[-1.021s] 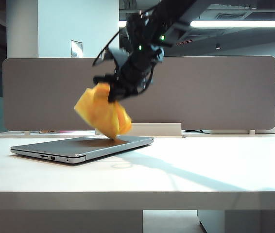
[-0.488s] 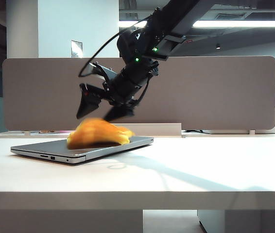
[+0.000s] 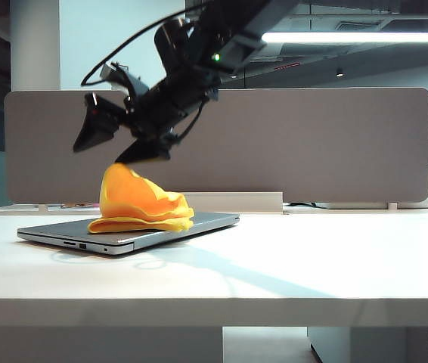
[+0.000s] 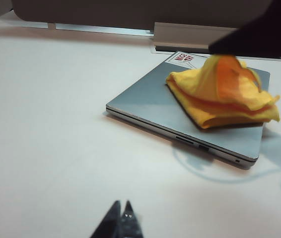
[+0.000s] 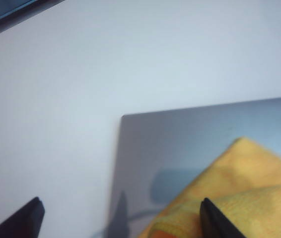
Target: Pick up the yellow rag and put it over the laptop.
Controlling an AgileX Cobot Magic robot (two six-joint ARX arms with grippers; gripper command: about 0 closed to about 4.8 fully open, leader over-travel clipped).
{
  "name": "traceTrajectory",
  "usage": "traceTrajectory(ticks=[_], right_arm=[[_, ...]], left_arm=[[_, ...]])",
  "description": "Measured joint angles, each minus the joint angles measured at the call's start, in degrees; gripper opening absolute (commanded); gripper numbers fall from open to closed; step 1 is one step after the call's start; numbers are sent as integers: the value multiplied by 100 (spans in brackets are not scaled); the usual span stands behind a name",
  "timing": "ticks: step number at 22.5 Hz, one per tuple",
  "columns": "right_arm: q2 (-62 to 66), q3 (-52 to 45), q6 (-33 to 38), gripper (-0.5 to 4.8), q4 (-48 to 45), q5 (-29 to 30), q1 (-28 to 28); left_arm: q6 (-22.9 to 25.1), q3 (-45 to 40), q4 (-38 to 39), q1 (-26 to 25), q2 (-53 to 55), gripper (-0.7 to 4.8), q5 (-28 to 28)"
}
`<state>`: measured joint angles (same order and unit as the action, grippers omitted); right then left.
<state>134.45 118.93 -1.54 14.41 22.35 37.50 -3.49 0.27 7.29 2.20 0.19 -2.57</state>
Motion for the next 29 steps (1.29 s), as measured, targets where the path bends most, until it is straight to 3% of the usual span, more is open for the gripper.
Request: traceTrajectory(ticks=[6, 10, 12, 14, 15, 19, 29], right_arm=[[-238, 260, 0, 431, 81, -778, -177], [-278, 304, 0, 408, 227, -870, -295], [-280, 299, -4, 254, 487, -887, -315], [-306, 278, -17, 41, 750, -1023, -361], [-339, 260, -22, -15, 837, -1110, -380], [-516, 264, -68, -1, 1082, -1447, -619], [-1156, 267, 7, -1, 1349, -1609, -1327]], left_arm=[[-2, 0, 0, 0, 0, -6, 0], [-2, 0, 0, 0, 0, -6, 0], [-2, 0, 0, 0, 0, -6, 0], [-2, 0, 0, 0, -2, -6, 0], [-2, 0, -2, 0, -2, -6, 0], [-2, 0, -2, 0, -2, -6, 0], [-2, 0, -2, 0, -2, -6, 0]])
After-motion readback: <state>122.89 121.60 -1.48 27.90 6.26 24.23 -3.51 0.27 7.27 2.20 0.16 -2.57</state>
